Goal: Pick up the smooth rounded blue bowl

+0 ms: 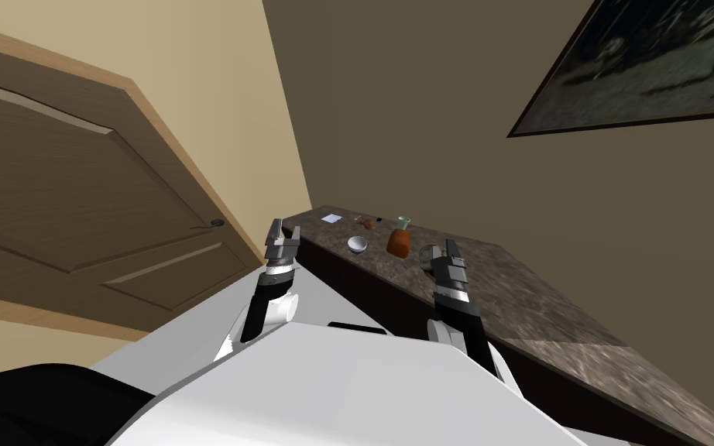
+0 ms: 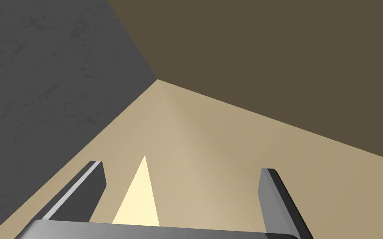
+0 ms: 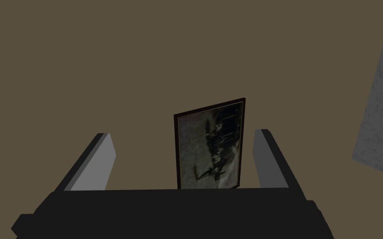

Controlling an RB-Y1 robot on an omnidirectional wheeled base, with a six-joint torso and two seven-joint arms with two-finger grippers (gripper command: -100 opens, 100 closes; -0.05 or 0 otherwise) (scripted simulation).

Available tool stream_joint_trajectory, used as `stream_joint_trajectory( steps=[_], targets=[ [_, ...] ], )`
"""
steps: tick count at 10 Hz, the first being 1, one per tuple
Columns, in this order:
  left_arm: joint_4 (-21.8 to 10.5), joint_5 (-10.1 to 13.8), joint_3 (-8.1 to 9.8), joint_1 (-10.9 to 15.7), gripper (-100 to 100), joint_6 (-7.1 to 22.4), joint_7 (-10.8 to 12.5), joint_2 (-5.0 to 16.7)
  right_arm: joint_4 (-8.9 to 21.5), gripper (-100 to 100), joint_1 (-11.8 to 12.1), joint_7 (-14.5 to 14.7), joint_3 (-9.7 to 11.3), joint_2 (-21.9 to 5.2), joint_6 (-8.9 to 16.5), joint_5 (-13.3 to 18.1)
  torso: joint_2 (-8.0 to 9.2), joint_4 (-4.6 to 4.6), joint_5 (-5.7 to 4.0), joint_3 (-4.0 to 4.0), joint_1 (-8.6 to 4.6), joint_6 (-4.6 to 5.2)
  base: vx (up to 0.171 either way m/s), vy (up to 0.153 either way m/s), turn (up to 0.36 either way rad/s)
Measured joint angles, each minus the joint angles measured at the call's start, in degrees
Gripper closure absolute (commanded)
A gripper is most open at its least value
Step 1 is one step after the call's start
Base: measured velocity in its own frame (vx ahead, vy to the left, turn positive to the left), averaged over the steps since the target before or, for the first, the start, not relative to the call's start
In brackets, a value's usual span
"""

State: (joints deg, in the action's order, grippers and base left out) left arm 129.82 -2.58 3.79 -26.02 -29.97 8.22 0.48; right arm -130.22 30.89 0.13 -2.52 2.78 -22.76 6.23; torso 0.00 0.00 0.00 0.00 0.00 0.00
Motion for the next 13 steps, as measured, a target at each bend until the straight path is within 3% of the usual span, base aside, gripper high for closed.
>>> stream_joint_trajectory(
  steps=[4, 13],
  targets=[
    [0.3, -0.5, 0.28, 1.7, -100, 5.7, -0.1, 3.7, 0.0, 0, 0.0, 0.0, 0.0, 0.0, 0.0, 0.0, -0.04, -0.01, -0.01, -0.02, -0.06, 0.01, 0.006, -0.015, -0.043],
    [0.7, -1.2, 1.08, 4.8, -100, 17.6, -0.2, 7.0, 0.0, 0, 0.0, 0.0, 0.0, 0.0, 0.0, 0.0, -0.02, -0.01, -0.01, -0.01, -0.05, -0.01, 0.005, -0.013, -0.04]
  ],
)
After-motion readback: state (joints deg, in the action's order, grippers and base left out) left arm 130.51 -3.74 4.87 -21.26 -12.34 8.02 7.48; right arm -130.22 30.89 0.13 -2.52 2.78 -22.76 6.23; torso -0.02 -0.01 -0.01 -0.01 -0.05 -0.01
